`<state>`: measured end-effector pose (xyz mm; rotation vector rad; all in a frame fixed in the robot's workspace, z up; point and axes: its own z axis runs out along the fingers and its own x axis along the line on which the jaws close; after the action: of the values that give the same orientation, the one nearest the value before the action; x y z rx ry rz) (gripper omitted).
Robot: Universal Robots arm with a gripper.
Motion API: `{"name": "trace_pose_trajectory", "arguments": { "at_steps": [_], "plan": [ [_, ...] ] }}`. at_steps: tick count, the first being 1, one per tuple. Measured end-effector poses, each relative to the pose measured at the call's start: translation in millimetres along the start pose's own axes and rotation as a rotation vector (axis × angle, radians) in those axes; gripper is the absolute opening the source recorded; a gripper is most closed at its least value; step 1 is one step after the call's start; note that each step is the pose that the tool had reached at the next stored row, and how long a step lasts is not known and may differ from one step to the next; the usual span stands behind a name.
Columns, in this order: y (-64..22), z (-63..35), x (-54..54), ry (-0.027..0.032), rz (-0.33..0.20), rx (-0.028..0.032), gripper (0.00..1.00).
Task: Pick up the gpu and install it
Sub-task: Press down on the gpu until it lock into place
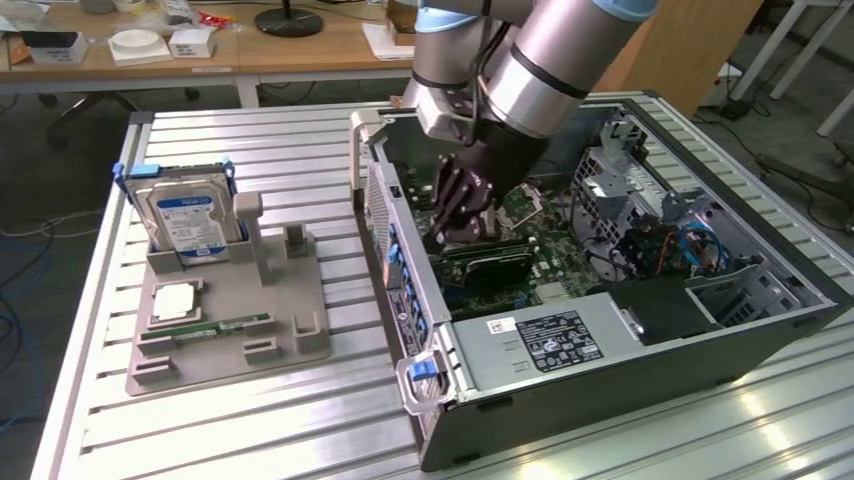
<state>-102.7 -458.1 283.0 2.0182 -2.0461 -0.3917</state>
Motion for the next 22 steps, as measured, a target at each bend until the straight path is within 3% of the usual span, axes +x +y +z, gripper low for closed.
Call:
{"name": "trace_pose_trajectory", "arguments": {
  "at_steps": [1,2,4,5,16,22],
  "plan": [
    [-1.5,-0.6,-0.2,0.0003,0.000,-0.0178,0.10],
    [-2.6,-1.1,-0.4,0.0005,0.001,-0.0306,0.10],
    [-3.9,-1.5,-0.5,0.0005,0.001,-0.0508,0.10],
    [-3.9,-1.6,-0.5,0.0009,0.001,-0.0552,0.10],
    [-5.3,3.1,-1.5,0.0000,0.001,-0.0559,0.10],
    [-13.8,-0.3,-2.1,0.0000,0.001,-0.0561,0.10]
  ]
}}
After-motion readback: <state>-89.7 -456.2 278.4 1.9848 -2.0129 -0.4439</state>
